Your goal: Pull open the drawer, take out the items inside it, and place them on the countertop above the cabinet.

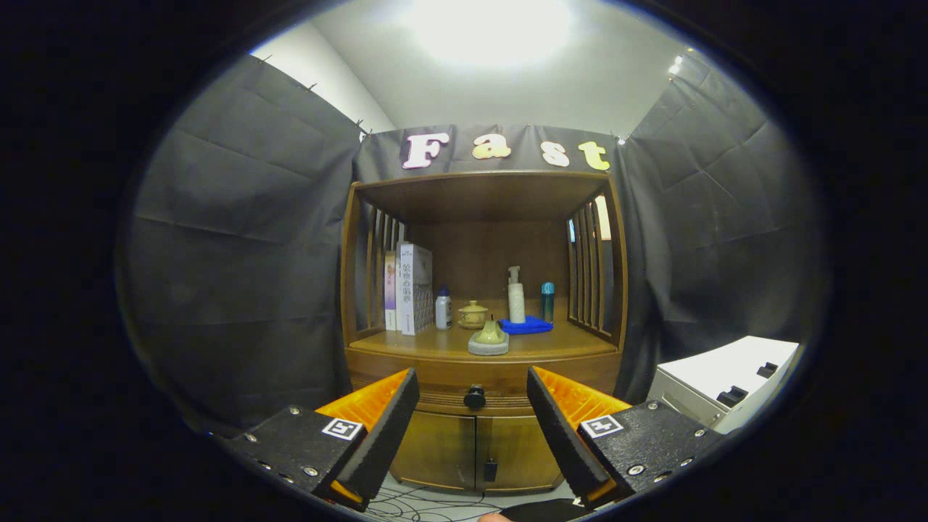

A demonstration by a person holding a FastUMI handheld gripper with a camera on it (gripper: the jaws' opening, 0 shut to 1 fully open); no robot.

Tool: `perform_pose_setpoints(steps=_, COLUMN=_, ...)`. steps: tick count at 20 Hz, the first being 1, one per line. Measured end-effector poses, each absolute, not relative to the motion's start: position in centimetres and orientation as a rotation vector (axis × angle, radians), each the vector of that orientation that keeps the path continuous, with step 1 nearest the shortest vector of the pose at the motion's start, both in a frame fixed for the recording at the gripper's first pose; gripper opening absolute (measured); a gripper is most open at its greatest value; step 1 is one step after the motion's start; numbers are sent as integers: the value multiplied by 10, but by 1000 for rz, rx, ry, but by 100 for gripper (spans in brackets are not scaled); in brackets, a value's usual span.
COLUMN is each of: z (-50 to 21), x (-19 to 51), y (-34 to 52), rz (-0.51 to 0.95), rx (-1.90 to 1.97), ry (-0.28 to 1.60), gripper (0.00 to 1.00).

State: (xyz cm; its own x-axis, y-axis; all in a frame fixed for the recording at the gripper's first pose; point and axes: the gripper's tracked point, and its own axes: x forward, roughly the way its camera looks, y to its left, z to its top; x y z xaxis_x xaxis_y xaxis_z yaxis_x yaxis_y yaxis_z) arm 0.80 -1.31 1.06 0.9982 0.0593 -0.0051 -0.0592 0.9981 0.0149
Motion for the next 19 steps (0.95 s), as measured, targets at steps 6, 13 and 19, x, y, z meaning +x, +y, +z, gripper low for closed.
perform_pose_setpoints(steps=6, z=11, x=10, y=-18, rz=52, rx=34, ry=-5, gripper=94)
perform_pose_setpoints(steps=13, z=9, x=11, y=-20, rz=54, rx=35, ry=-1, gripper=93)
perform_pose_setpoints(steps=19, z=13, x=10, y=-24, rz=46, rx=41, ry=-19, gripper=94)
